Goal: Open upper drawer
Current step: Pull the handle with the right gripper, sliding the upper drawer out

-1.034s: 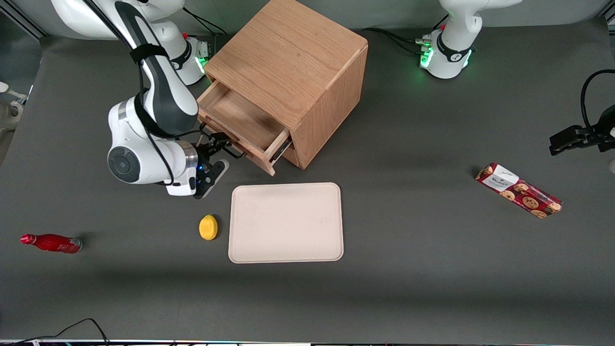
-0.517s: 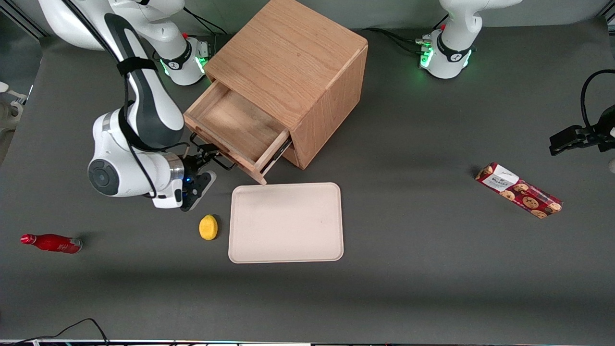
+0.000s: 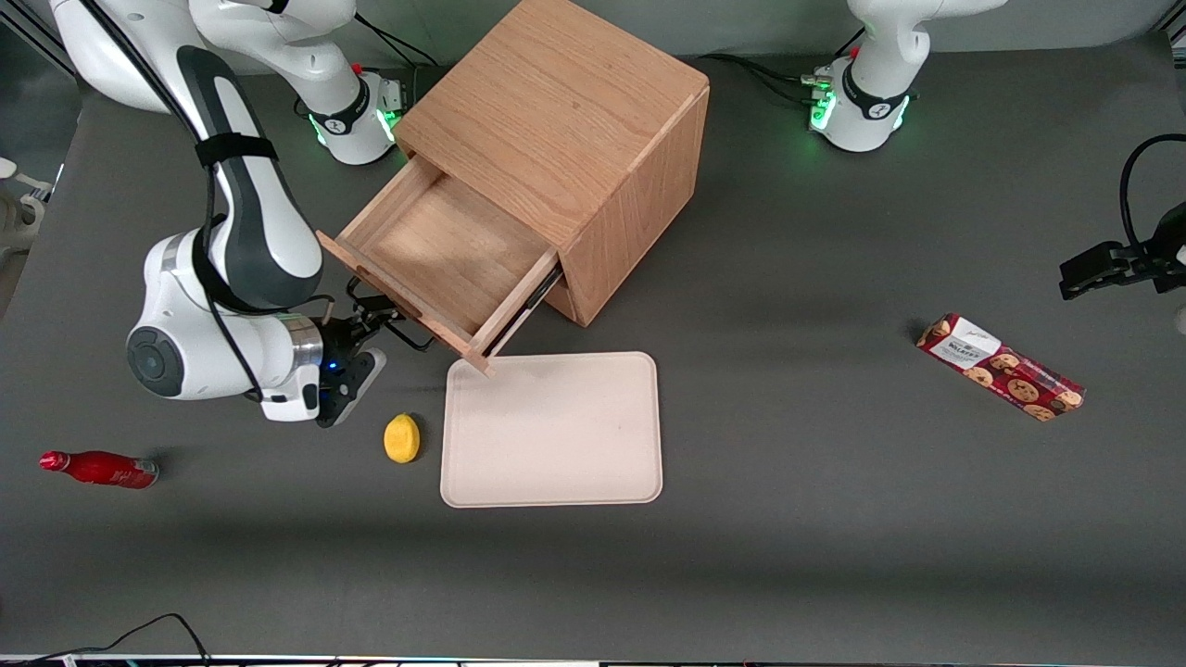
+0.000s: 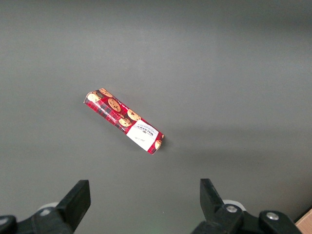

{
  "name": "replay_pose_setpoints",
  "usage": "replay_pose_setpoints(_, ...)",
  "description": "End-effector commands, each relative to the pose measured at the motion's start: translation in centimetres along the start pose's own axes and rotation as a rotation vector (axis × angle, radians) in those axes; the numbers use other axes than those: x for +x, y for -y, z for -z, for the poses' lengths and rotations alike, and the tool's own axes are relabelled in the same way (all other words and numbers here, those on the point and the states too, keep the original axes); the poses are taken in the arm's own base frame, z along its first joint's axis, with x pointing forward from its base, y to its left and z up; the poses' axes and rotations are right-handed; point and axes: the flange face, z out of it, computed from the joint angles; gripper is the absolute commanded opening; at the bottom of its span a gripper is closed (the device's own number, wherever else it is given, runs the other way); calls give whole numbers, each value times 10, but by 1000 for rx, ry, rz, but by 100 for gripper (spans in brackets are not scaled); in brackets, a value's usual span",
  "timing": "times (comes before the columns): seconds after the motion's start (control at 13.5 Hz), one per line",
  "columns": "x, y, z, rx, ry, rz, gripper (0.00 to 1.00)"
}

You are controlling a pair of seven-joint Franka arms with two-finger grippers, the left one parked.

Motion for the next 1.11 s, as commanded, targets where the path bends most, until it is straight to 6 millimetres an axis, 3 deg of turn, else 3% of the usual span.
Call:
replay_pose_setpoints(0.0,0,-14,11,-22,1,36,100)
replay_pose_setpoints(1.03,-5,-59,31,-45,-43,51,100)
